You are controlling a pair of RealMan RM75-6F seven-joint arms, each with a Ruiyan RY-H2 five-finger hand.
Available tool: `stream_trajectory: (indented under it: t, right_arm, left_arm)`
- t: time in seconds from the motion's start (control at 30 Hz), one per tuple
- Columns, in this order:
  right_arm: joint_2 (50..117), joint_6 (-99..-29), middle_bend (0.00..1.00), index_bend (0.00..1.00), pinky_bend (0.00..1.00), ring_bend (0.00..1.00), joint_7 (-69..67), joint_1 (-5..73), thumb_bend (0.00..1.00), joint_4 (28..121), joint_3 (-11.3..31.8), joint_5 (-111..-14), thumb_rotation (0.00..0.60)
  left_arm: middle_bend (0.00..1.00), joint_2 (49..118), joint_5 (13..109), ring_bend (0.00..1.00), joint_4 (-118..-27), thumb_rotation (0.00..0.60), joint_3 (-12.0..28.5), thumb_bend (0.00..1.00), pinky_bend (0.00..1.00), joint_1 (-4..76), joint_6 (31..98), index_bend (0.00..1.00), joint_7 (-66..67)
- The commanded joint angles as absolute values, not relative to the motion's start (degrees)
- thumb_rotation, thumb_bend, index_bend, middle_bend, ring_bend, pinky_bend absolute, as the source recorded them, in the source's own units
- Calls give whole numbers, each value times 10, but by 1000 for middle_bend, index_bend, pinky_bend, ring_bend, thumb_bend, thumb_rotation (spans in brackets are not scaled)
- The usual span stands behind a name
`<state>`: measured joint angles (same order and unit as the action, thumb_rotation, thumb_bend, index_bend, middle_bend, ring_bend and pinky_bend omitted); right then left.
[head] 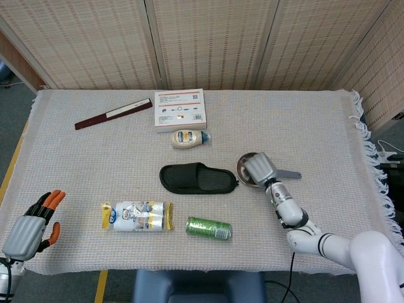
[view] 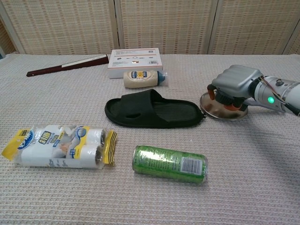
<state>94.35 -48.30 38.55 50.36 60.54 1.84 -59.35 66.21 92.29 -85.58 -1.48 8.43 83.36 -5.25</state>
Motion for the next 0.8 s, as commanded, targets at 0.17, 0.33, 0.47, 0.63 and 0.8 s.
stream_trajectory:
  t: [0.17, 0.33, 0.47, 0.63, 0.8]
  right_arm:
    - [947, -475, 428, 150, 735, 383, 394, 501, 333, 598, 26, -594, 600]
    - [942, -466, 280, 1, 574, 251, 413, 498, 333, 611, 31, -576, 600]
    - [926, -463, 197, 0, 497, 181, 436, 495, 333, 638, 29, -561, 600]
    - [913, -466, 186, 0, 480, 175, 446, 492, 333, 667, 31, -545, 600]
    - [877, -483, 155, 0, 424, 139, 416, 476, 326, 728, 39, -546, 600]
  left_arm:
    - [0, 663, 924, 0, -857, 600, -16, 656, 198, 85, 833, 0, -49]
    - [0, 663, 922, 0, -857, 600, -15, 656, 199, 84, 833, 0, -48]
    - [0, 663, 921, 0, -857, 600, -15, 657, 198, 85, 832, 0, -49]
    - [0, 662, 922, 0, -858, 600, -15, 658, 198, 84, 833, 0, -50]
    - [0, 663, 920, 0, -857, 600, -15, 656, 198, 82, 835, 0, -47]
